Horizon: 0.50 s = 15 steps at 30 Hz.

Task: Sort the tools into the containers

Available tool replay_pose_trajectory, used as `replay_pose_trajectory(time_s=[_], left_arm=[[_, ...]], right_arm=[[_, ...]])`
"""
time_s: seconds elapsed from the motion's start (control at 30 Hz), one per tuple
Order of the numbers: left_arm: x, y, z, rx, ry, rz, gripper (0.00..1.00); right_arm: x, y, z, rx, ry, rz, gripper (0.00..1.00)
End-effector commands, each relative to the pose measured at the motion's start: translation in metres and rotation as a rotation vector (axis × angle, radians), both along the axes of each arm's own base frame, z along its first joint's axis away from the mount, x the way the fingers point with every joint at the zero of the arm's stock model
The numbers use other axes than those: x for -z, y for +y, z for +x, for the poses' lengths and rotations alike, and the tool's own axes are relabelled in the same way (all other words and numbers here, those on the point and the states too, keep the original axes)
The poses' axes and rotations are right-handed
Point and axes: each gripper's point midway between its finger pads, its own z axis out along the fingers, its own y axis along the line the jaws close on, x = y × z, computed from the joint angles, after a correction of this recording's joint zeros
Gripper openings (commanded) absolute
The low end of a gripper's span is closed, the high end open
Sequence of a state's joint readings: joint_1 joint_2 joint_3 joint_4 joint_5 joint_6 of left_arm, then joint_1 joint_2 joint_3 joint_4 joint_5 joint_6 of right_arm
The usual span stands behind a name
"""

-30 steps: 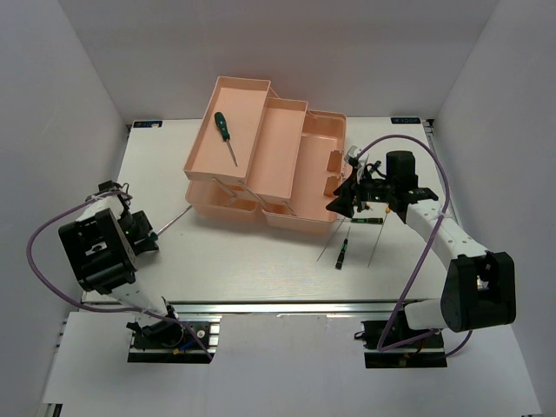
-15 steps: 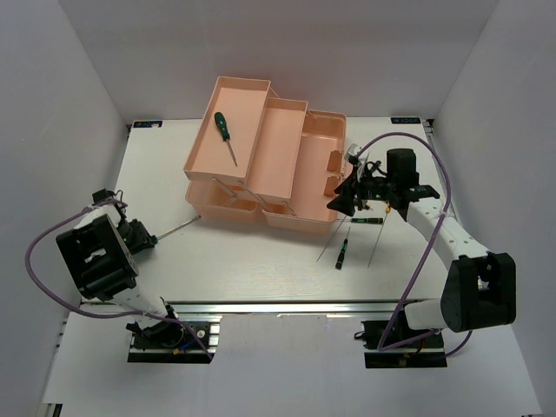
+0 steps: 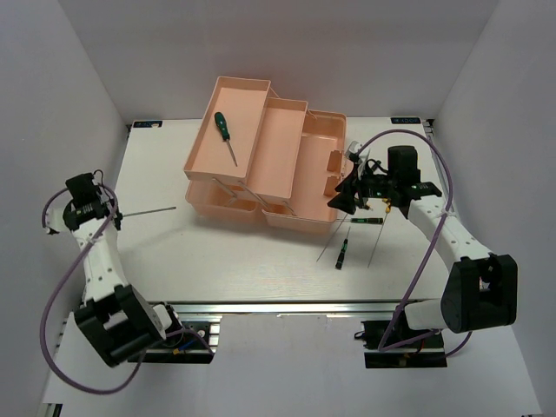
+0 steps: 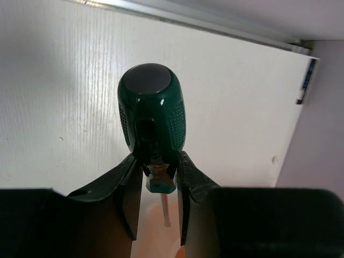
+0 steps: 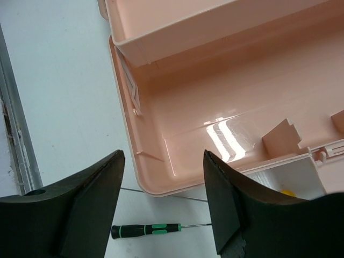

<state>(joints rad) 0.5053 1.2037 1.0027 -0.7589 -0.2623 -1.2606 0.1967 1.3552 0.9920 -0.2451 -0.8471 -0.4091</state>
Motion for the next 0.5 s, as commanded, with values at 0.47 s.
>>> replay_pose_trajectory(time_s=[0.47], left_arm=[[-0.304, -0.06, -0.029, 0.595, -0.484, 0.92, 0.0]], right_arm=[[-0.024, 0.005, 0.004, -0.034, -0.032, 0.037, 0.66]])
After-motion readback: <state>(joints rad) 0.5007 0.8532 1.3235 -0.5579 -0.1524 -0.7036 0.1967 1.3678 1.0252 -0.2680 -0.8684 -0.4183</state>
